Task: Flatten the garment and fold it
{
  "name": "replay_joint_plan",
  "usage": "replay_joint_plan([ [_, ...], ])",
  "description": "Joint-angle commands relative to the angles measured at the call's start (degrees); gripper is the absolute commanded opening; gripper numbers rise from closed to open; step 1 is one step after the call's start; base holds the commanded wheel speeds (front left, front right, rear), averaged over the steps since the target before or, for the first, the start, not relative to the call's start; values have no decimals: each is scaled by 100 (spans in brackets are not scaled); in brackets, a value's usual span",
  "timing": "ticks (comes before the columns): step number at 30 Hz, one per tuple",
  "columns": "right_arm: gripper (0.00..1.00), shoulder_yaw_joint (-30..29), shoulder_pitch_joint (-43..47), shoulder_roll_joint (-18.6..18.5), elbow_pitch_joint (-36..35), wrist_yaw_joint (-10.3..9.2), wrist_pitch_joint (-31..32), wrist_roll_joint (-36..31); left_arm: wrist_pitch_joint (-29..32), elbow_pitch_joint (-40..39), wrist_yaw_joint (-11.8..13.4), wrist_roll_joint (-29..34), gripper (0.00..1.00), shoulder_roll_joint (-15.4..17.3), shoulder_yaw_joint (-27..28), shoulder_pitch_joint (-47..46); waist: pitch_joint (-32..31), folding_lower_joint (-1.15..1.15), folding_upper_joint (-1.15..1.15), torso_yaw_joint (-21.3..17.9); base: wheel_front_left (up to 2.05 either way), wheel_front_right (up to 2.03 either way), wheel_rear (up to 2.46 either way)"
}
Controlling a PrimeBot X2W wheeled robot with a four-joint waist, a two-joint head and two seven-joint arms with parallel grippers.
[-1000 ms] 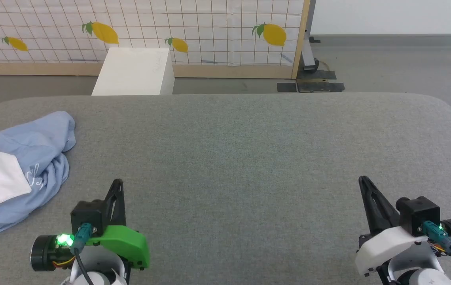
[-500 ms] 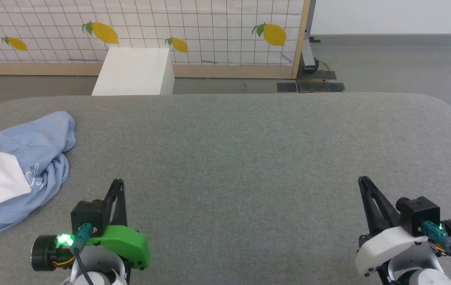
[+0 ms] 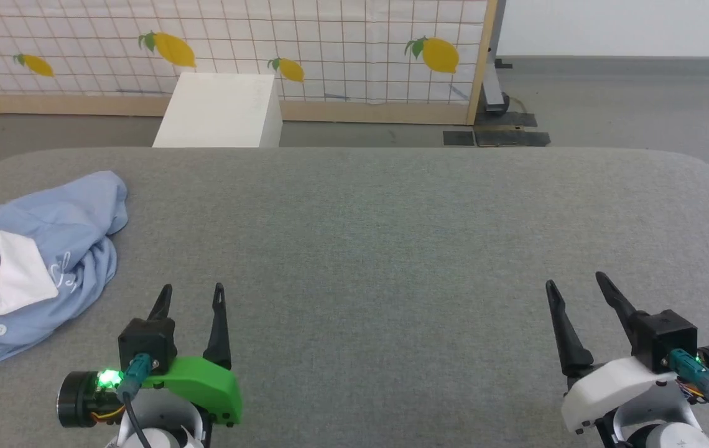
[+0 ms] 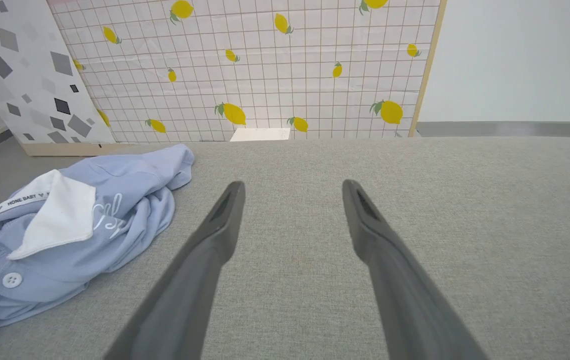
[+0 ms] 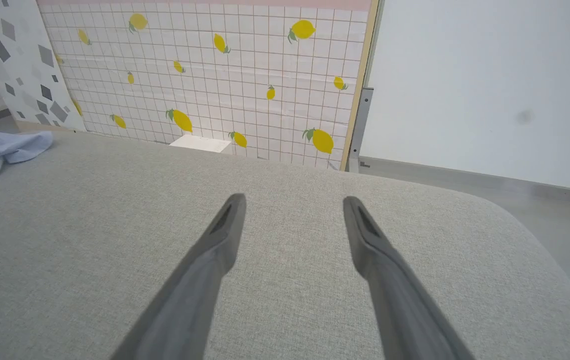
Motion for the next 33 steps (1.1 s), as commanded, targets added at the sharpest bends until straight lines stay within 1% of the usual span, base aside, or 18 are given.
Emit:
replay_joint_plan([
  [1, 100, -20, 22, 0, 8, -1, -62, 32, -61, 35, 72, -36, 100, 7, -30, -66, -1, 0, 3, 58, 0, 0, 0],
  [23, 100, 23, -3, 1, 61, -2, -278, 85, -324, 74, 291, -214, 100, 70, -51, -16, 23, 0, 10, 904, 0, 0, 0],
  [33, 100, 68, 1, 1, 110, -3, -384, 126, -441, 124, 348, -275, 100, 77, -57, 1, 12, 0, 13, 1239, 0, 0, 0],
])
